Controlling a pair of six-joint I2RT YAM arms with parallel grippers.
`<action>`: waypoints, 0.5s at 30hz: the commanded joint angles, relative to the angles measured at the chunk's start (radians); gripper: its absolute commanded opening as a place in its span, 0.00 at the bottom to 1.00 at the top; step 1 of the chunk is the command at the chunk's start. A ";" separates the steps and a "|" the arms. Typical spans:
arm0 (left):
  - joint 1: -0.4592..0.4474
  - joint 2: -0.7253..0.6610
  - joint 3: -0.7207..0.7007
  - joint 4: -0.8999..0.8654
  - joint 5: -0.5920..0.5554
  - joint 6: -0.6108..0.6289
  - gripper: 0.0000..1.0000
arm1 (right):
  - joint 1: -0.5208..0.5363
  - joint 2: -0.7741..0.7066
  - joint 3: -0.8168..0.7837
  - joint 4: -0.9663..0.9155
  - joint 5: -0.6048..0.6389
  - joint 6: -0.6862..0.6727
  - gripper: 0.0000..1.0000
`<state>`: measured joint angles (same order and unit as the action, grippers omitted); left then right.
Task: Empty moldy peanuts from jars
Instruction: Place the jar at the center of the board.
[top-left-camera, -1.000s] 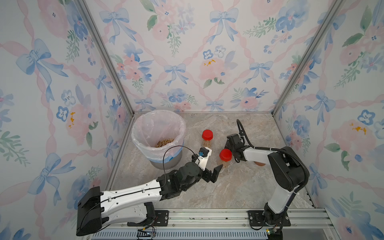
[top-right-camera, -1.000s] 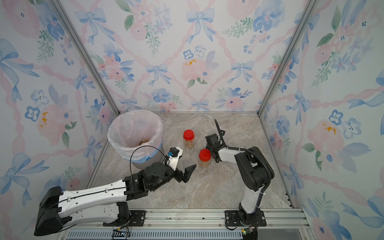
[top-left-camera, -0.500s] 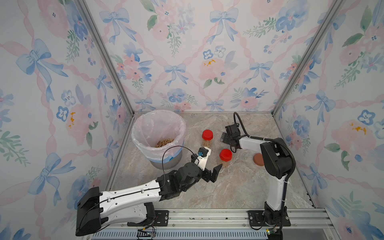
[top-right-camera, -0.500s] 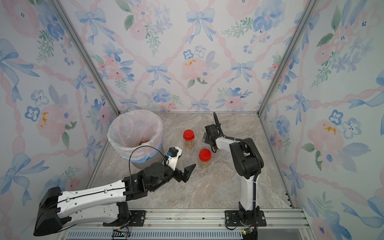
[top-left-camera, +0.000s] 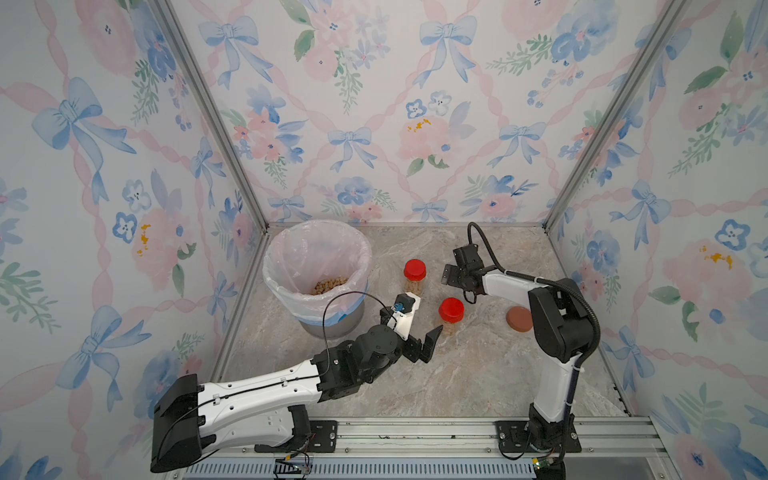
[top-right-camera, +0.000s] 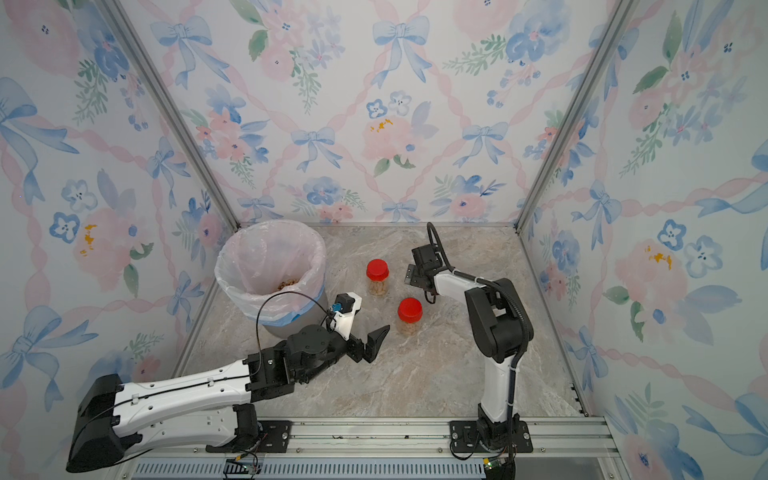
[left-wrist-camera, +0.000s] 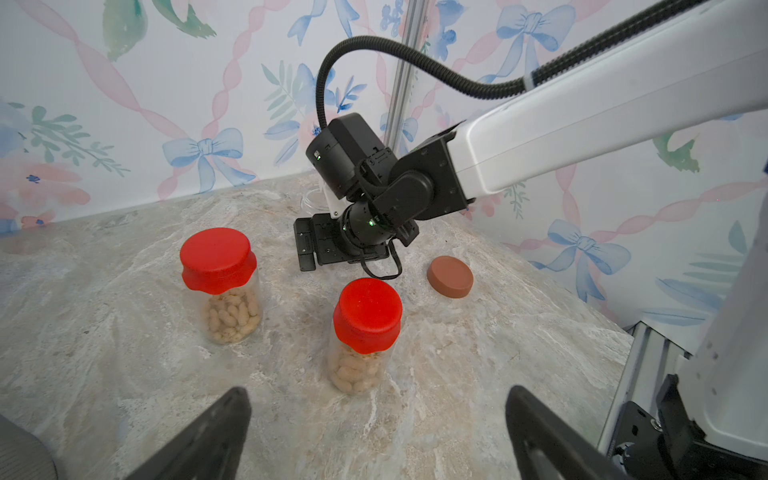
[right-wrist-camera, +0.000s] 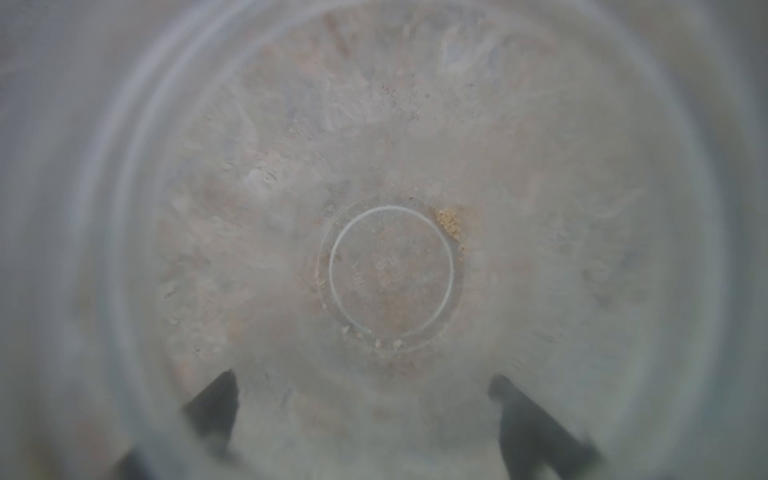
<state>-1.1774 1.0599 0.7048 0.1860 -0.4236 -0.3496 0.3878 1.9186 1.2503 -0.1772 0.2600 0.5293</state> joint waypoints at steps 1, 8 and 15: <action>-0.004 0.019 0.011 0.003 -0.023 0.025 0.98 | 0.013 -0.109 -0.030 -0.066 -0.003 -0.020 0.98; -0.002 0.054 0.035 0.000 -0.043 0.056 0.98 | 0.020 -0.223 -0.104 -0.096 0.012 -0.016 0.98; 0.022 0.090 0.057 -0.005 -0.045 0.070 0.98 | 0.068 -0.386 -0.211 -0.114 0.030 -0.001 0.97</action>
<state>-1.1683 1.1370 0.7353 0.1856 -0.4500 -0.3069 0.4225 1.6081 1.0637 -0.2493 0.2661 0.5232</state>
